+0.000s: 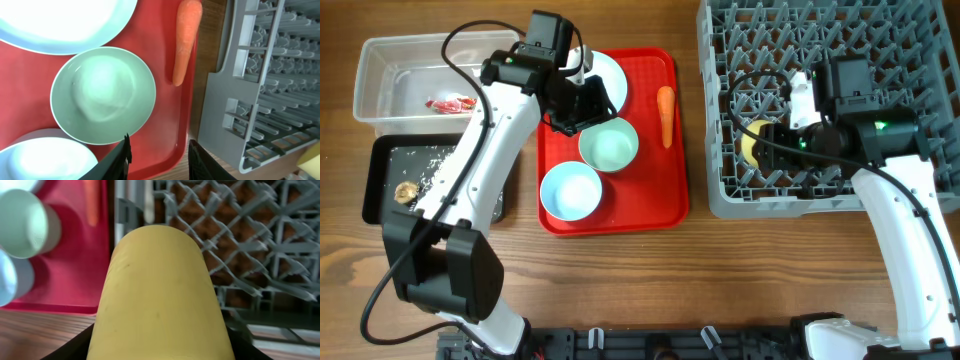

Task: Sort waste into correct bins and load items into the dishwasher rack
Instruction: 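Carry the yellow cup with the right gripper and place it in the rack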

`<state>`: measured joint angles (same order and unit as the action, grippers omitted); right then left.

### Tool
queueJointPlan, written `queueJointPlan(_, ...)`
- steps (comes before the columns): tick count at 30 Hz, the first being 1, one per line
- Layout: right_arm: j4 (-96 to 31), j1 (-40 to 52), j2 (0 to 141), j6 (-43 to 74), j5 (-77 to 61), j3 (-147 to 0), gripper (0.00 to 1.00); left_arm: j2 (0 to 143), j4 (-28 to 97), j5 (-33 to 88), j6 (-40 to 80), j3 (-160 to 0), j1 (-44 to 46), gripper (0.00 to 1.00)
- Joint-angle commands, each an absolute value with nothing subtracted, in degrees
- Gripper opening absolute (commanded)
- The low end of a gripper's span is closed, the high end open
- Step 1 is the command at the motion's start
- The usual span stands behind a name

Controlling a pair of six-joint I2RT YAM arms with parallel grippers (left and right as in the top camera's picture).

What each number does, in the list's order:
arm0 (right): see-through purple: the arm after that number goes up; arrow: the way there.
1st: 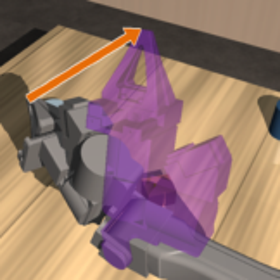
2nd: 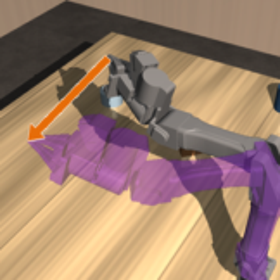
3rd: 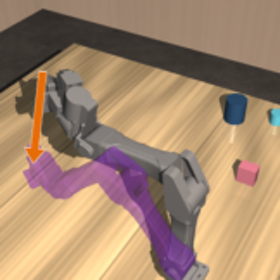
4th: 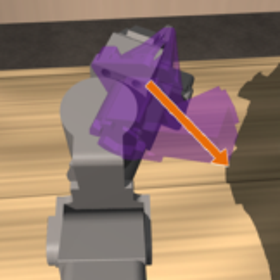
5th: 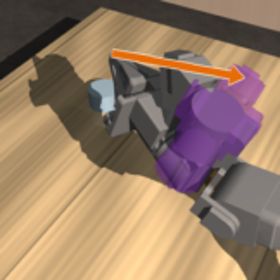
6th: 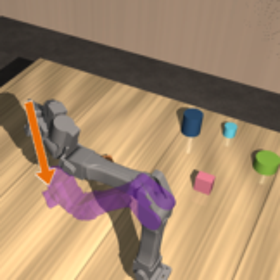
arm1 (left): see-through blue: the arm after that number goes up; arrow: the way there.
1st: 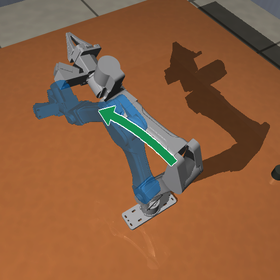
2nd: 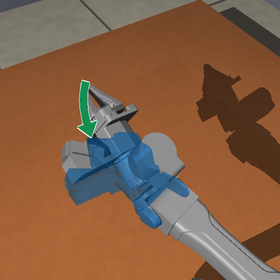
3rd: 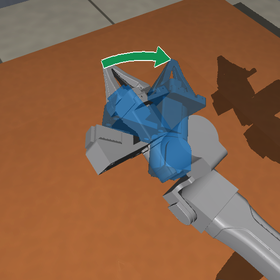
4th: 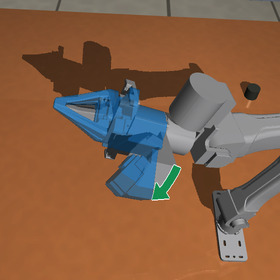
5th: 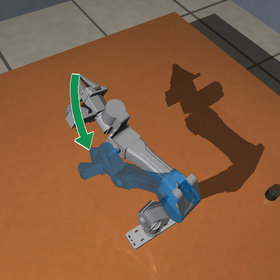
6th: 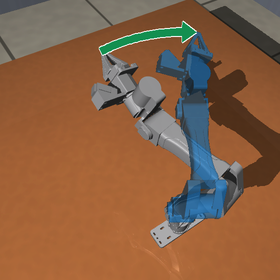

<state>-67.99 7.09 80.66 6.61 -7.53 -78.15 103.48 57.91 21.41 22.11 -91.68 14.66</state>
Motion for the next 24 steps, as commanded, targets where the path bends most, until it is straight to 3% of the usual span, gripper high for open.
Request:
queueJointPlan(1,-68.8,7.3,81.6,7.7,-3.2,-79.2,0.51,102.9,58.0,18.1,21.0,-92.2,15.4,0.37)
queueJointPlan(15,-69.4,10.6,93.6,9.2,-3.0,-79.2,0.55,102.9,58.3,17.9,21.0,-92.2,15.5,0.39)
queueJointPlan(24,-65.1,10.9,97.2,10.1,-2.5,-77.1,0.64,102.9,58.3,17.9,21.0,-92.2,15.6,0.4)
